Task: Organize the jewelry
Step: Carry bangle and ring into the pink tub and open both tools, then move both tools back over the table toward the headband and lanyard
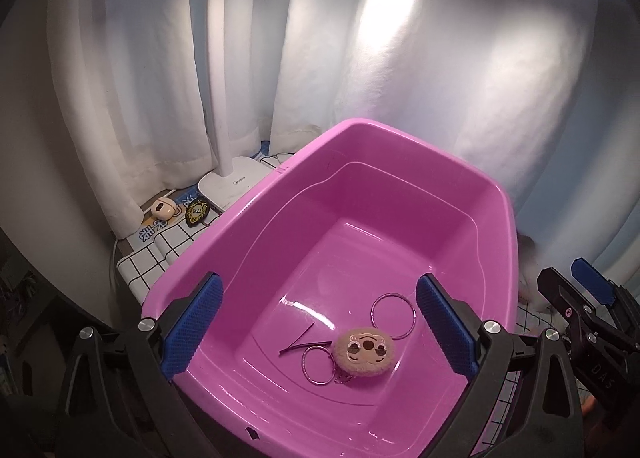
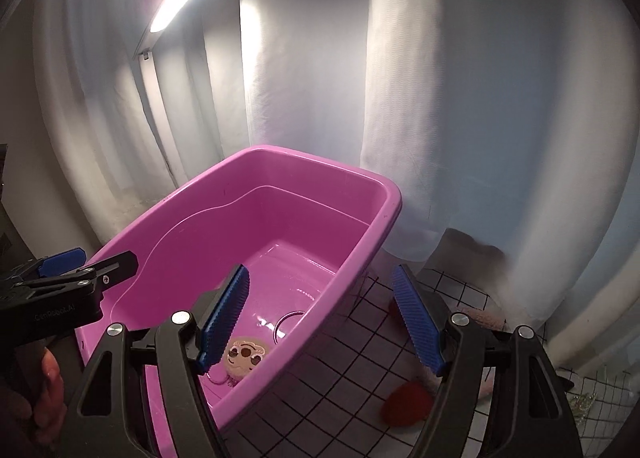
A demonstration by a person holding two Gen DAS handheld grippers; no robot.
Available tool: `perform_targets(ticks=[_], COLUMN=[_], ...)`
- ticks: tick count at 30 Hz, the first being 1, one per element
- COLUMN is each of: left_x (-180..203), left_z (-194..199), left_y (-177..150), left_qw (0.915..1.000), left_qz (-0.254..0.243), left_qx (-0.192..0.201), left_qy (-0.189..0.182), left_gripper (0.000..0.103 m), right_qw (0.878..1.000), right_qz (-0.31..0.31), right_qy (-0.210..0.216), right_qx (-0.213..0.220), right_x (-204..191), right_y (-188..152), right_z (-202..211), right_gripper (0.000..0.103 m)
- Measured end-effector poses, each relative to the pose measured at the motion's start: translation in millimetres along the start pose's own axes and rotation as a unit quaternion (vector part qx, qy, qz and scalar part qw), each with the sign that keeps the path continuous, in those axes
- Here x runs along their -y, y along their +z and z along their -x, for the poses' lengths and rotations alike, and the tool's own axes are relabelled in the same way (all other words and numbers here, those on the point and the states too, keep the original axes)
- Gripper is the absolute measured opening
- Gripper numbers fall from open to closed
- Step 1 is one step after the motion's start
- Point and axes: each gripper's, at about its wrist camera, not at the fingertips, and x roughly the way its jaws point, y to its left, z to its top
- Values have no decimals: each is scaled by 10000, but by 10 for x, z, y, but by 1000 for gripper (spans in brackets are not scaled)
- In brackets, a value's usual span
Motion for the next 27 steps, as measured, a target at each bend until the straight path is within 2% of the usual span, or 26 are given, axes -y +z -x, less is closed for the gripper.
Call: perform_targets(ticks=[8,12,16,19,24,25,26,27], left_x=[620,1014,1366,1582,1880,1934,2008,2063], left_z=[168,277,285,197,-55,-109,-126,-172], left_y=[-157,-299,-507,-677,-988,-1042,-1109,-1172], left_qw=[9972,9922,9863,9817,9738,9737,9728,9694], left_qz=[-404,-716,-988,-1140,-1482,-1597,-1840,-2003], left_qx=[-8,6,-159,-400,-749,-717,-524,-494], left_qy=[-631,-1016,-1315,-1472,-1556,-1461,-1306,-1329], left_gripper=[95,95,95,95,95,96,96,96], right_qw=[9948,9851,9728,9645,9568,9554,9541,9527], right_qz=[-700,-1154,-1574,-1917,-2258,-2300,-2341,-2381], right_qy=[-739,-1264,-1665,-1749,-1629,-1607,-1589,-1568], right_qx=[-67,-171,-326,-492,-843,-919,-987,-1050], right_x=[766,1277,1681,1854,1922,1918,1911,1886], right_y=[-532,-945,-1376,-1679,-2126,-2202,-2269,-2331], right_z=[528,858,1121,1207,1164,1143,1123,1079], right_gripper=[71,71,71,71,71,71,71,71])
